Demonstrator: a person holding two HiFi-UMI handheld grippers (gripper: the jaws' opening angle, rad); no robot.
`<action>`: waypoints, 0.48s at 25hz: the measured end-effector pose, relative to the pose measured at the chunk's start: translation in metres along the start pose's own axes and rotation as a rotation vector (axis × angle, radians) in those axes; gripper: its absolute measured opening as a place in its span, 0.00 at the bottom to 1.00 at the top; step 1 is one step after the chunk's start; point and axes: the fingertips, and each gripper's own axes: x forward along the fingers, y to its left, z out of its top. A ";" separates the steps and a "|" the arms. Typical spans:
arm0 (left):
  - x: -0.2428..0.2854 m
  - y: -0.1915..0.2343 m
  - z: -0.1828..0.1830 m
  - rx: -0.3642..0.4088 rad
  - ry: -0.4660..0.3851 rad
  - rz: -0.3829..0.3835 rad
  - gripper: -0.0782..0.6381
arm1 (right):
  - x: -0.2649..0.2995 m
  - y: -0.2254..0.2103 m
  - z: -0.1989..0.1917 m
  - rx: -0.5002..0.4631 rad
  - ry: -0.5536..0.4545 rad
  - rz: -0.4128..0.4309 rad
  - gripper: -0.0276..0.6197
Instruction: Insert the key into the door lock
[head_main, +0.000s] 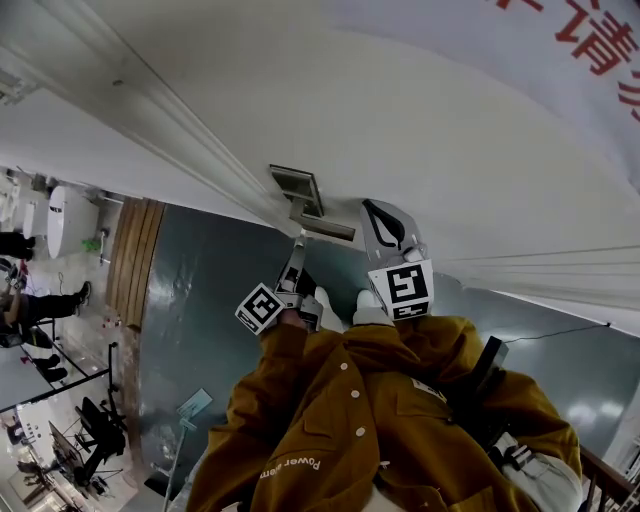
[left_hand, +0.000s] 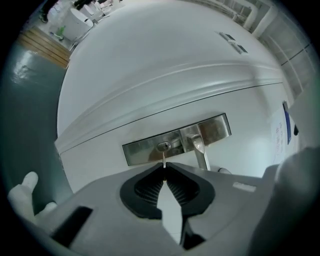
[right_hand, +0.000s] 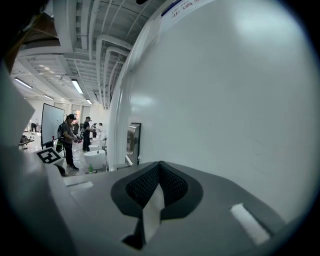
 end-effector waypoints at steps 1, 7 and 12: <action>0.005 -0.005 0.001 -0.035 -0.009 -0.025 0.14 | 0.000 0.000 0.000 0.000 -0.001 -0.002 0.05; 0.021 -0.014 0.007 -0.143 -0.022 -0.095 0.14 | 0.000 0.000 0.000 -0.003 -0.002 -0.011 0.05; 0.026 -0.012 0.011 -0.169 -0.025 -0.103 0.14 | 0.000 -0.001 0.000 -0.003 -0.003 -0.014 0.05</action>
